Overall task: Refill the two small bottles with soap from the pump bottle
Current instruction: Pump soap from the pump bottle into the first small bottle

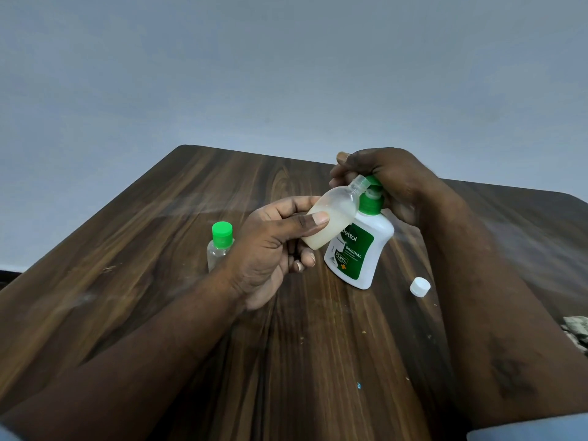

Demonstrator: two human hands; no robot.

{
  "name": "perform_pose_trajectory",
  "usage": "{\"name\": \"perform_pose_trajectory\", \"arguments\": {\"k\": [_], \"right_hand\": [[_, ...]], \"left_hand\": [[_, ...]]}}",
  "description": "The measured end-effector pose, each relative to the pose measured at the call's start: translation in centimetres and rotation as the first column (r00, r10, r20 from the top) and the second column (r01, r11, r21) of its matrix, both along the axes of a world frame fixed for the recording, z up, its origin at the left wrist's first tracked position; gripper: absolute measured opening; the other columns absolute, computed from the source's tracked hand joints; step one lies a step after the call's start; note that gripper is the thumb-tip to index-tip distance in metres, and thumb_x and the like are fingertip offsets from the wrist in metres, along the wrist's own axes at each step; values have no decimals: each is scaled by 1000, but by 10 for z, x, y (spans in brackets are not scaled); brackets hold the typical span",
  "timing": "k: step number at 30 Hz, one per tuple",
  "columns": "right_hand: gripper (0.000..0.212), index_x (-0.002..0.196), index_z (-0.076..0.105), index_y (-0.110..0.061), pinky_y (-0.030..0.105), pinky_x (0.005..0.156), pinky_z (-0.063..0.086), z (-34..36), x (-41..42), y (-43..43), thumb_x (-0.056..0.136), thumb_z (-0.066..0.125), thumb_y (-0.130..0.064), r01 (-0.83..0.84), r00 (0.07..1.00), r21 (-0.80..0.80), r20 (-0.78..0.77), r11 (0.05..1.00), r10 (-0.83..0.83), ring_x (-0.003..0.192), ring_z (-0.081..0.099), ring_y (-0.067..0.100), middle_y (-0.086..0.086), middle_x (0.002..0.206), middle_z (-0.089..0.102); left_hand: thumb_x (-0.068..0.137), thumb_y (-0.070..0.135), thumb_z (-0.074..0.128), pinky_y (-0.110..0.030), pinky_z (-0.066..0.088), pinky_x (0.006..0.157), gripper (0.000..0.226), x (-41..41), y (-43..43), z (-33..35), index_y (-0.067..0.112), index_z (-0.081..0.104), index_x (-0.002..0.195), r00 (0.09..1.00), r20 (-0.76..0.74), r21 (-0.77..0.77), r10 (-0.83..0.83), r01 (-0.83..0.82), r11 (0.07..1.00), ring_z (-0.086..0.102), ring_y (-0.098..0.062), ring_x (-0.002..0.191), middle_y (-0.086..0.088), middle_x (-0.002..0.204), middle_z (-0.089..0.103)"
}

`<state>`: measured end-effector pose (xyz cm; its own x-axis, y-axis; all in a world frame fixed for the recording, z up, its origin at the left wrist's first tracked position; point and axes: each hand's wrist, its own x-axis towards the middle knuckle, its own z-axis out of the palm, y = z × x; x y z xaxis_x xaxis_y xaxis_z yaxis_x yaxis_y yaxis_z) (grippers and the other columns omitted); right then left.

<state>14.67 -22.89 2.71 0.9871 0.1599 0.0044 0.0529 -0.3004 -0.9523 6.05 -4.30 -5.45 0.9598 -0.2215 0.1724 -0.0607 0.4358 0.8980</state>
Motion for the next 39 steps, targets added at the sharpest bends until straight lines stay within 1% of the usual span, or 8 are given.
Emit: {"name": "perform_pose_trajectory", "arguments": {"k": [7,12,19,24,27,32,36,39], "right_hand": [[22,89,81,-10,55,109,51,-2,-3,1,96,70,-28,-11,1000,-61,-24,998,9,95,69,27,11,104,81],[21,95,78,-7,45,97,56,-2,-4,1,99,68,-25,-9,1000,-54,-15,999,8,95,70,27,10,102,80],[18,93,78,-9,45,99,56,2,-2,0,97,70,-24,1,1000,-46,21,999,0,93,71,24,9,99,81],[20,96,80,-9,53,107,54,-2,0,0,97,68,-25,9,1000,-55,0,998,-9,101,72,28,8,103,81],[20,98,80,-9,56,110,51,-5,1,-1,98,66,-22,4,1000,-73,-28,997,-6,99,73,28,9,105,81],[19,98,79,-7,53,106,55,-3,-1,1,97,66,-21,16,1000,-79,-5,997,-16,103,74,31,11,105,81],[20,97,79,-7,50,103,56,0,-1,3,98,65,-22,10,1000,-79,25,997,-8,94,72,25,11,102,81],[22,97,79,-7,47,100,57,1,-2,4,100,63,-23,8,999,-90,34,996,-5,94,73,25,10,101,81]], "left_hand": [[82,20,76,-17,34,38,37,2,1,-2,5,70,116,1000,-2,1,3,-3,1000,50,-11,42,-12,83,69],[80,22,72,-18,32,38,40,1,-1,-3,5,69,116,1000,-4,8,7,-7,1000,51,-10,42,-10,80,68],[80,23,74,-19,34,40,42,3,1,-4,6,70,118,1000,4,-1,-11,11,1000,52,-11,44,-13,86,69],[79,22,77,-19,33,39,42,2,0,-3,5,69,117,1000,14,-1,-5,5,1000,51,-11,42,-13,85,69],[79,22,74,-17,32,37,41,1,0,-3,6,70,116,1000,10,0,8,-8,1000,50,-10,41,-13,82,68],[79,21,71,-17,32,37,42,1,-1,-3,4,69,118,1000,4,6,15,-15,1000,50,-10,41,-11,80,68],[80,21,71,-17,33,37,40,2,-1,-2,6,69,116,1000,11,2,11,-11,1000,51,-11,41,-12,81,69],[80,21,71,-17,34,37,39,1,0,-2,6,70,117,1000,11,4,11,-11,1000,51,-11,42,-13,82,69]]}}
